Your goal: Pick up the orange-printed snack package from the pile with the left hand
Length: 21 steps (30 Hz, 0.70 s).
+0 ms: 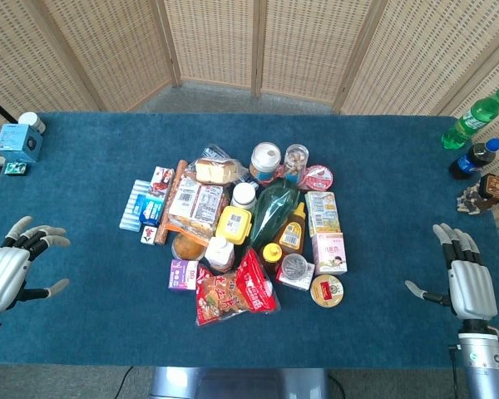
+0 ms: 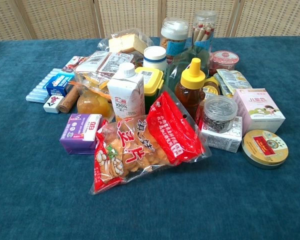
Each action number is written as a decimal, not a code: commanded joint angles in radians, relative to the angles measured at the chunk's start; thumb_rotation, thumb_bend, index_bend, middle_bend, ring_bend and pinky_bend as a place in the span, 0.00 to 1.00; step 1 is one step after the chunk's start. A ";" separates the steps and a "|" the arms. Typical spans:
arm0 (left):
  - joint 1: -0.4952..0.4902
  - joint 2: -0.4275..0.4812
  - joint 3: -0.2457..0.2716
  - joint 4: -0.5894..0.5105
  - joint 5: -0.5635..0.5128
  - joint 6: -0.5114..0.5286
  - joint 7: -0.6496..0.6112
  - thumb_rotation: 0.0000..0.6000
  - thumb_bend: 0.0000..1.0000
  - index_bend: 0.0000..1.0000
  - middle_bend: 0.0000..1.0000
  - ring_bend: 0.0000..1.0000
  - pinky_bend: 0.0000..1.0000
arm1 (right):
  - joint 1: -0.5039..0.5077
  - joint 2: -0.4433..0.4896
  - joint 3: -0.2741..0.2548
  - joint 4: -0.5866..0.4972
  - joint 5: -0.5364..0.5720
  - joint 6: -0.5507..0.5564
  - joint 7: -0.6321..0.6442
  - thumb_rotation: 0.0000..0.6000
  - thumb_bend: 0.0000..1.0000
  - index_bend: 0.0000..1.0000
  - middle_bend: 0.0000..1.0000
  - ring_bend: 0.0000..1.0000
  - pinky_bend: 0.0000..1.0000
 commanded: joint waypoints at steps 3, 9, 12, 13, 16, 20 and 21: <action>0.000 -0.004 0.004 0.003 0.001 -0.005 -0.005 1.00 0.23 0.33 0.27 0.21 0.00 | 0.000 0.003 -0.001 -0.004 -0.005 0.004 0.000 0.86 0.00 0.00 0.00 0.00 0.00; 0.009 0.003 0.008 0.001 0.016 0.014 -0.009 1.00 0.23 0.33 0.27 0.21 0.00 | -0.014 0.013 -0.007 -0.010 -0.017 0.025 0.011 0.85 0.00 0.00 0.00 0.00 0.00; 0.007 0.008 0.007 0.001 0.020 0.014 -0.009 1.00 0.23 0.33 0.27 0.21 0.00 | -0.020 0.015 -0.010 -0.010 -0.020 0.032 0.016 0.86 0.00 0.00 0.00 0.00 0.00; 0.003 0.009 0.006 0.002 0.020 0.009 -0.008 1.00 0.23 0.32 0.27 0.21 0.00 | -0.021 0.016 -0.011 -0.011 -0.020 0.033 0.017 0.86 0.00 0.00 0.00 0.00 0.00; -0.020 0.013 0.003 0.006 0.019 -0.028 -0.011 1.00 0.23 0.29 0.25 0.20 0.00 | -0.023 0.016 -0.012 -0.011 -0.022 0.035 0.017 0.86 0.00 0.00 0.00 0.00 0.00; -0.064 0.022 -0.005 0.015 0.017 -0.094 -0.020 1.00 0.22 0.12 0.07 0.04 0.00 | -0.025 0.018 -0.013 -0.017 -0.025 0.039 0.013 0.85 0.00 0.00 0.00 0.00 0.00; -0.081 0.025 -0.009 0.018 0.013 -0.120 -0.022 1.00 0.22 0.07 0.03 0.01 0.00 | -0.026 0.020 -0.013 -0.019 -0.024 0.040 0.011 0.86 0.00 0.00 0.00 0.00 0.00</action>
